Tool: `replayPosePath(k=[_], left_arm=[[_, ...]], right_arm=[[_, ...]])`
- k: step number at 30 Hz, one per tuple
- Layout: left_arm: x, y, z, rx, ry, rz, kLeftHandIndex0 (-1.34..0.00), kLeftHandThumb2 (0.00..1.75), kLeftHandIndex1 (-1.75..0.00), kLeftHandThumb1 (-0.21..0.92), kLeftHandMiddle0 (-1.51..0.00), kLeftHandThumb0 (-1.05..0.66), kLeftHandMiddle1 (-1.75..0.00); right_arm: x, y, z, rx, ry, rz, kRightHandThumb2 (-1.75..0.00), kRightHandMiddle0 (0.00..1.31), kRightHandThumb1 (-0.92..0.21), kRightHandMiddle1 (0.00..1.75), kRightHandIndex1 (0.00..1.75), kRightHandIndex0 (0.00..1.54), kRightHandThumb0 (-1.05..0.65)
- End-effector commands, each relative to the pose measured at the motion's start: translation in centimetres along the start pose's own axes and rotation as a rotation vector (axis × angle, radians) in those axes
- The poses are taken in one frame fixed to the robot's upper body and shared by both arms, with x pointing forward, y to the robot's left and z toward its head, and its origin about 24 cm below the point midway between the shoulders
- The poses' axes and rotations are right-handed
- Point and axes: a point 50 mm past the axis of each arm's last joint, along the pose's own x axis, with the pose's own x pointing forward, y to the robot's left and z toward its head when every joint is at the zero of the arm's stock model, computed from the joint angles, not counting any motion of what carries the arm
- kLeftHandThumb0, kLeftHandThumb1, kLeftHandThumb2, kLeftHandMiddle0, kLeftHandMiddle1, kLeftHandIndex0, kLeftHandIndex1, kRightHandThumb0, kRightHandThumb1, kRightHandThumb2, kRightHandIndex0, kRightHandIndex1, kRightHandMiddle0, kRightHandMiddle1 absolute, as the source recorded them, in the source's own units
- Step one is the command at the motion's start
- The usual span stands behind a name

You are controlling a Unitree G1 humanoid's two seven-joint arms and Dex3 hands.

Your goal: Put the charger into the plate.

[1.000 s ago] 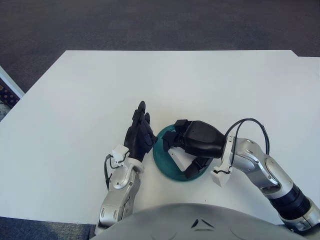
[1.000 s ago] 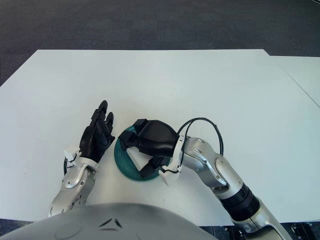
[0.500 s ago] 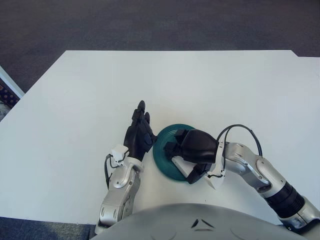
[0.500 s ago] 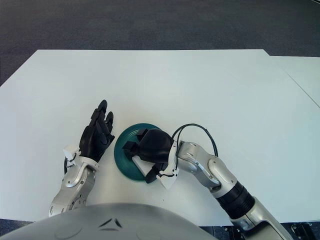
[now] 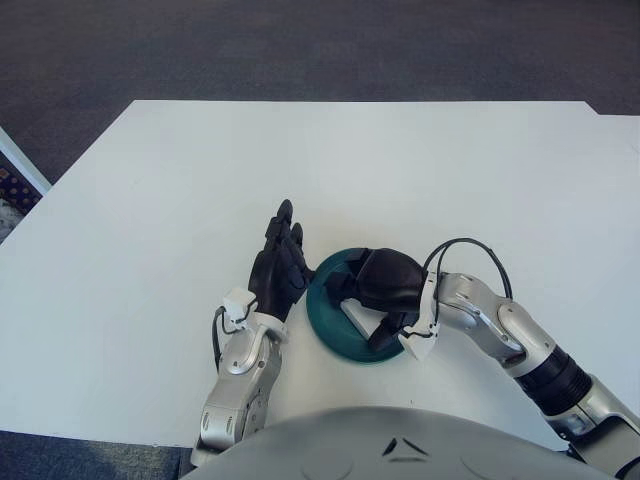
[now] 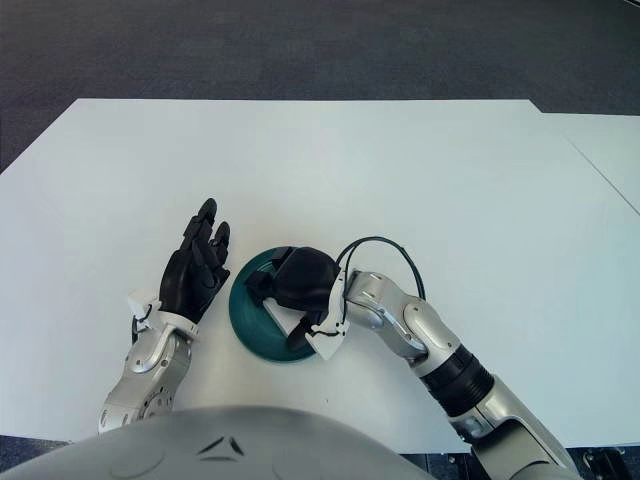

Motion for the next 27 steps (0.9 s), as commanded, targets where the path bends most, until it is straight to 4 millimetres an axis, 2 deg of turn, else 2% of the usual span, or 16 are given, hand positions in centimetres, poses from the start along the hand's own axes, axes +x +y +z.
replayPosePath(k=[1, 8, 10, 12, 13, 14, 15, 16, 17, 19, 22, 27], left_arm=[[0.1, -0.3, 0.2, -0.011, -0.012, 0.01, 0.0, 0.99, 0.0, 0.92, 0.0, -1.05, 0.0], [0.0, -0.4, 0.1, 0.0, -0.006, 0.002, 0.0, 0.99, 0.0, 0.92, 0.0, -1.05, 0.0], [0.0, -0.4, 0.1, -0.001, -0.006, 0.002, 0.0, 1.0, 0.0, 0.92, 0.0, -1.05, 0.0], [0.1, -0.4, 0.2, -0.003, -0.008, 0.001, 0.0, 1.0, 0.0, 0.92, 0.0, -1.05, 0.0], [0.1, -0.4, 0.2, -0.004, -0.009, 0.0, 0.0, 1.0, 0.0, 0.92, 0.0, -1.05, 0.0], [0.1, -0.4, 0.2, -0.006, -0.012, -0.002, 0.0, 1.0, 0.0, 0.92, 0.0, -1.05, 0.0], [0.1, -0.4, 0.2, -0.007, -0.014, -0.003, 0.0, 1.01, 0.0, 0.92, 0.0, -1.05, 0.0], [0.1, -0.4, 0.2, -0.007, -0.017, -0.005, 0.0, 1.01, 0.0, 0.92, 0.0, -1.05, 0.0], [0.1, -0.4, 0.2, -0.006, -0.019, -0.006, 0.0, 1.02, 0.0, 0.92, 0.0, -1.05, 0.0], [0.1, -0.4, 0.2, -0.004, -0.02, -0.006, 0.0, 1.03, 0.0, 0.92, 0.0, -1.05, 0.0], [0.2, -0.4, 0.2, 0.008, -0.018, 0.001, 0.0, 1.05, 0.0, 0.92, 0.0, -1.05, 0.0], [0.4, -0.3, 0.3, -0.048, -0.024, 0.017, 0.0, 1.06, 0.0, 0.92, 0.0, -1.05, 0.0]], right_arm=[[0.1, 1.9, 0.0, 0.03, 0.017, 0.087, -1.2, 0.54, -0.41, 1.75, 1.75, 1.03, -0.45], [0.1, 1.5, 0.2, 0.06, 0.037, 0.062, -1.18, 0.53, -0.43, 1.75, 1.75, 1.05, -0.45], [0.1, 1.2, 0.2, 0.061, 0.03, 0.056, -1.14, 0.5, -0.46, 1.75, 1.75, 0.99, -0.44], [0.0, 1.2, 0.3, 0.057, 0.02, 0.07, -0.99, 0.42, -0.57, 1.75, 1.75, 0.73, -0.42], [0.0, 1.2, 0.3, 0.054, 0.017, 0.08, -0.93, 0.27, -0.7, 1.67, 1.62, 0.47, -0.59], [0.0, 1.2, 0.3, 0.052, 0.006, 0.123, -0.91, 0.22, -0.74, 1.64, 1.57, 0.37, -0.66], [-0.1, 1.3, 0.3, 0.05, -0.001, 0.154, -0.92, 0.14, -0.81, 1.18, 1.02, 0.24, -0.8], [-0.2, 1.3, 0.4, 0.043, -0.02, 0.192, -0.93, 0.09, -0.85, 0.88, 0.67, 0.16, -0.89], [-0.4, 1.2, 0.4, 0.038, -0.034, 0.218, -0.94, 0.06, -0.87, 0.62, 0.43, 0.1, -0.95], [-0.7, 1.1, 0.7, 0.028, -0.06, 0.244, -0.95, 0.03, -0.9, 0.37, 0.22, 0.05, -1.0], [-1.7, 0.5, 1.3, 0.03, -0.111, 0.224, -0.96, 0.01, -0.91, 0.13, 0.07, 0.02, -1.03], [-1.9, -0.1, 1.4, 0.034, -0.158, 0.147, -0.95, 0.0, -0.92, 0.02, 0.01, 0.0, -1.05]])
